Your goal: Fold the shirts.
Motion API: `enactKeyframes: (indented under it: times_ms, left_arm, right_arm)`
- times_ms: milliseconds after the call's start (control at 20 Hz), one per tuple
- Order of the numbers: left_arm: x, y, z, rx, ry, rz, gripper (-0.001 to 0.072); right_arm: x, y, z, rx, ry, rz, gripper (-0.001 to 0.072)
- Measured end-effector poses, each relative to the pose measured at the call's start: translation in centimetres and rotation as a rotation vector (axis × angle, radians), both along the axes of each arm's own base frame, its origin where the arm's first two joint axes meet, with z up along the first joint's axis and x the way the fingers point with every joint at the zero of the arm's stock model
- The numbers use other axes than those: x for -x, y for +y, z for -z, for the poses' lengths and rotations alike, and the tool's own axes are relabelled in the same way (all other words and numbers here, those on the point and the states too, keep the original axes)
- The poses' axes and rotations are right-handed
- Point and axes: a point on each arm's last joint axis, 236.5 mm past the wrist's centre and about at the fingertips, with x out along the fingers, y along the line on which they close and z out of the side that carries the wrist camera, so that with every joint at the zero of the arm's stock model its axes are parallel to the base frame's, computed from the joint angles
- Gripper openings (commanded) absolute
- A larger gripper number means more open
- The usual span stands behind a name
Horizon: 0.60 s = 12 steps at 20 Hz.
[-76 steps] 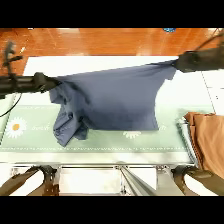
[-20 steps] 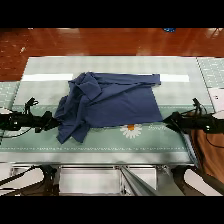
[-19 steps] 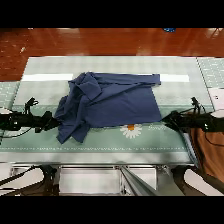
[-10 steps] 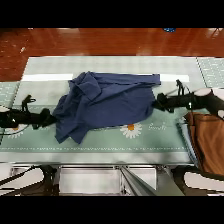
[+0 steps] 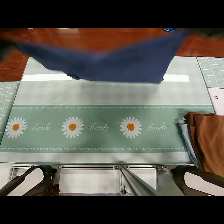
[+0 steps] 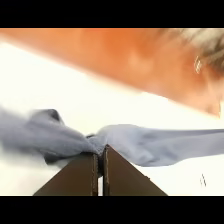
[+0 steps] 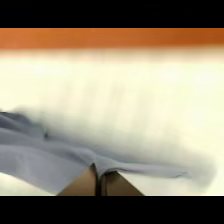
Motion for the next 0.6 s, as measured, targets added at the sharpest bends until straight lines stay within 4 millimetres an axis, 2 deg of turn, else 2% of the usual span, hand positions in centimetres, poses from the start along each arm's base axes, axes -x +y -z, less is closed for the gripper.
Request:
enactKeyframes:
  times_ms: [50, 100, 200, 250, 350, 400, 500, 600]
  left_arm:
    - [0.7, -0.1, -4.4, -0.025, -0.095, -0.016, 0.0022]
    - [1.6, -0.2, -7.9, -0.053, -0.171, -0.031, 0.0022]
    - [4.3, -0.3, -13.9, -0.125, -0.297, -0.082, 0.0022]
    - [5.8, -0.2, -16.3, -0.173, -0.345, -0.120, 0.0022]
    - [9.1, 0.0, -19.8, -0.274, -0.424, -0.203, 0.0023]
    - [10.7, 0.0, -20.7, -0.329, -0.443, -0.243, 0.0023]
    - [13.8, -0.4, -22.0, -0.427, -0.468, -0.314, 0.0022]
    - [16.8, -1.5, -22.9, -0.512, -0.503, -0.361, 0.0022]
  right_arm:
    - [1.2, -0.6, -3.7, 0.017, -0.083, 0.024, 0.0032]
    - [2.7, -1.1, -6.6, 0.034, -0.148, 0.044, 0.0032]
    - [6.5, -2.0, -11.6, 0.064, -0.269, 0.089, 0.0032]
    - [8.4, -2.3, -13.5, 0.081, -0.316, 0.107, 0.0032]
    - [12.4, -2.5, -16.4, 0.116, -0.399, 0.142, 0.0032]
    - [14.3, -2.6, -17.5, 0.135, -0.435, 0.160, 0.0032]
    - [17.8, -2.9, -18.4, 0.173, -0.471, 0.195, 0.0032]
    - [20.8, -3.0, -18.3, 0.208, -0.480, 0.220, 0.0032]
